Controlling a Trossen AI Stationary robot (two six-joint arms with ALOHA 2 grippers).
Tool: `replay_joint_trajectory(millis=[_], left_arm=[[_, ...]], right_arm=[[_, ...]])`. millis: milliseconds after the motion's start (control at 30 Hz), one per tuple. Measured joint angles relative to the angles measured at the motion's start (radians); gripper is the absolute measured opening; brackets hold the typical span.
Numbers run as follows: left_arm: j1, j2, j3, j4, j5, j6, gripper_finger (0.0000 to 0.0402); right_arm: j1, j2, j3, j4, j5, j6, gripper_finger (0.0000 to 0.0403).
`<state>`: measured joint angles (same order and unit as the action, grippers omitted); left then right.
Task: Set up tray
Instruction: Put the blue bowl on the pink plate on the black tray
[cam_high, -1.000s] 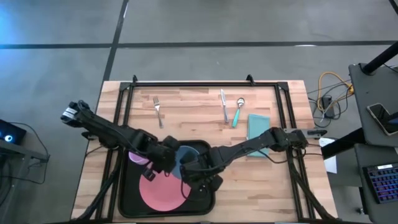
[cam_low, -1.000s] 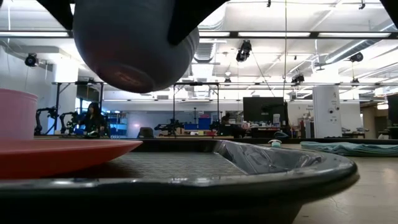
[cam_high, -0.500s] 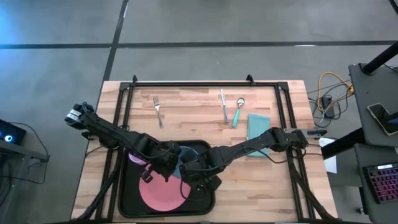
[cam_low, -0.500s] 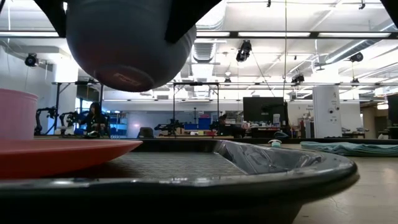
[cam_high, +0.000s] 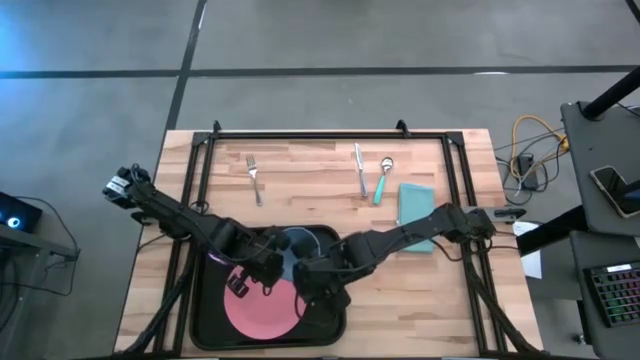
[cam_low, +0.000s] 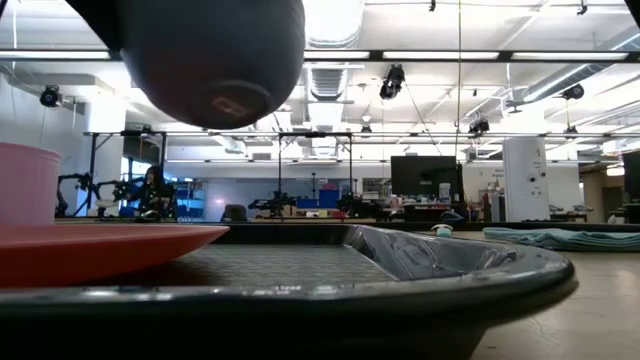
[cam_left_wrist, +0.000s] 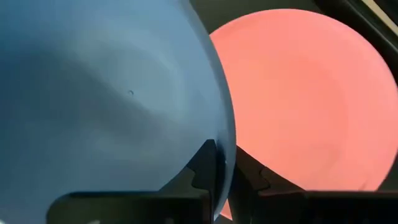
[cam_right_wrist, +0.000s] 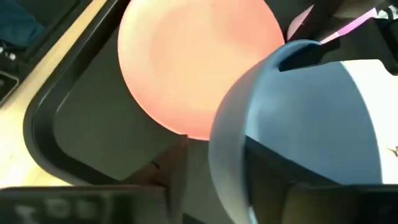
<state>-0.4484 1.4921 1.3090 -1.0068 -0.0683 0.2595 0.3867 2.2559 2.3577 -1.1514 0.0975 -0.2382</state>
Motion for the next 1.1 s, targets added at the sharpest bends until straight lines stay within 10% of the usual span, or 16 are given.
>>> replay_joint_trajectory(millis=[367, 1100], left_arm=[[-0.038, 0.000, -0.004, -0.030, -0.002, -0.164, 0.0001], [-0.355, 0.157, 0.005, 0.003, -0.047, -0.824, 0.0000]], right_arm=[[0.065, -0.072, -0.001, -0.032, 0.137, 0.111, 0.0256], [0.100, -0.132, -0.008, -0.291, 0.384, 0.637, 0.0257]])
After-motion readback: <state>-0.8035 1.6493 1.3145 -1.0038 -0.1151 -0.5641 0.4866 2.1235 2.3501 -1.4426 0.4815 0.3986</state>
